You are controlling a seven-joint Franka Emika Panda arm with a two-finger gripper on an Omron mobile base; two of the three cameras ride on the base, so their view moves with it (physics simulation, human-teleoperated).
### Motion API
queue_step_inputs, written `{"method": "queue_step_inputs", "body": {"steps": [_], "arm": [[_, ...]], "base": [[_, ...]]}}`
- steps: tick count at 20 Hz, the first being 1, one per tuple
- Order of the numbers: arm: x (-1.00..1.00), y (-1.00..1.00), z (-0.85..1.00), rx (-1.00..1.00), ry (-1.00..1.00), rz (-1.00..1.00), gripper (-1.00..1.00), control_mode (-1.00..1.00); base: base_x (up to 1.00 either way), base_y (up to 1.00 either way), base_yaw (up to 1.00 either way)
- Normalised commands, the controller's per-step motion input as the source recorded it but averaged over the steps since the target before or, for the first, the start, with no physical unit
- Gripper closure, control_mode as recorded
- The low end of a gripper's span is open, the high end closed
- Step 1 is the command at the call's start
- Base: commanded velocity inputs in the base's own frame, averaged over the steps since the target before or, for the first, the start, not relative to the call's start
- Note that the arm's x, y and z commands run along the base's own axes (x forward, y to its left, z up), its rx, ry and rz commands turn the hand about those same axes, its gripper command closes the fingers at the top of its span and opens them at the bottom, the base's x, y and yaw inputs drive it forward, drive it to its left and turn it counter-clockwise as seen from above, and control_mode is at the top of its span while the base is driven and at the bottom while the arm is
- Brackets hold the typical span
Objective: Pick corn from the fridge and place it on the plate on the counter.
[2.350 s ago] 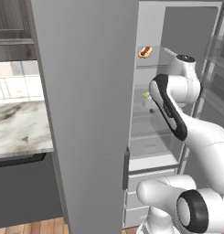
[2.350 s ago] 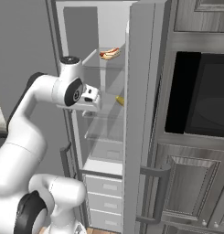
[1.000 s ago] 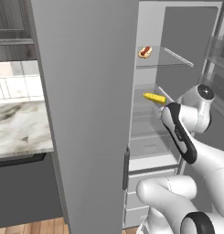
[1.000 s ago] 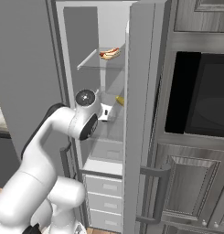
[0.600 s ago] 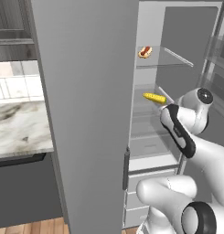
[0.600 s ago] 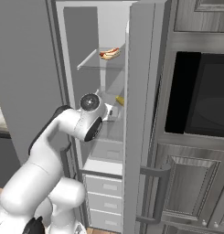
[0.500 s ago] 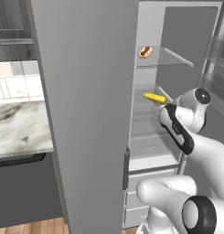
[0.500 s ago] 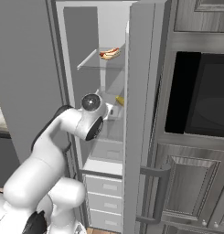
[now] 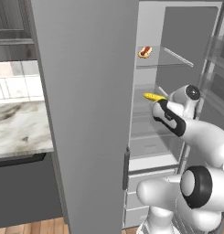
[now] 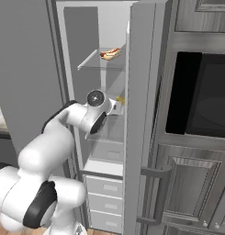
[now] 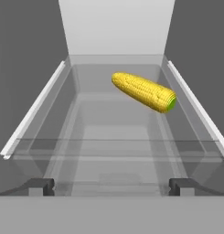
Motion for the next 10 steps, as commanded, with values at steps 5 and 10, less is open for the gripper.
{"method": "queue_step_inputs", "body": {"steps": [5,10], "arm": [[0.54,-0.08,0.0,0.0,0.01,0.0,-1.0,-1.0],[0.57,-0.19,0.0,0.0,0.01,0.0,-1.0,-1.0]], "base": [[0.0,0.0,0.0],[0.0,0.0,0.0]]}}
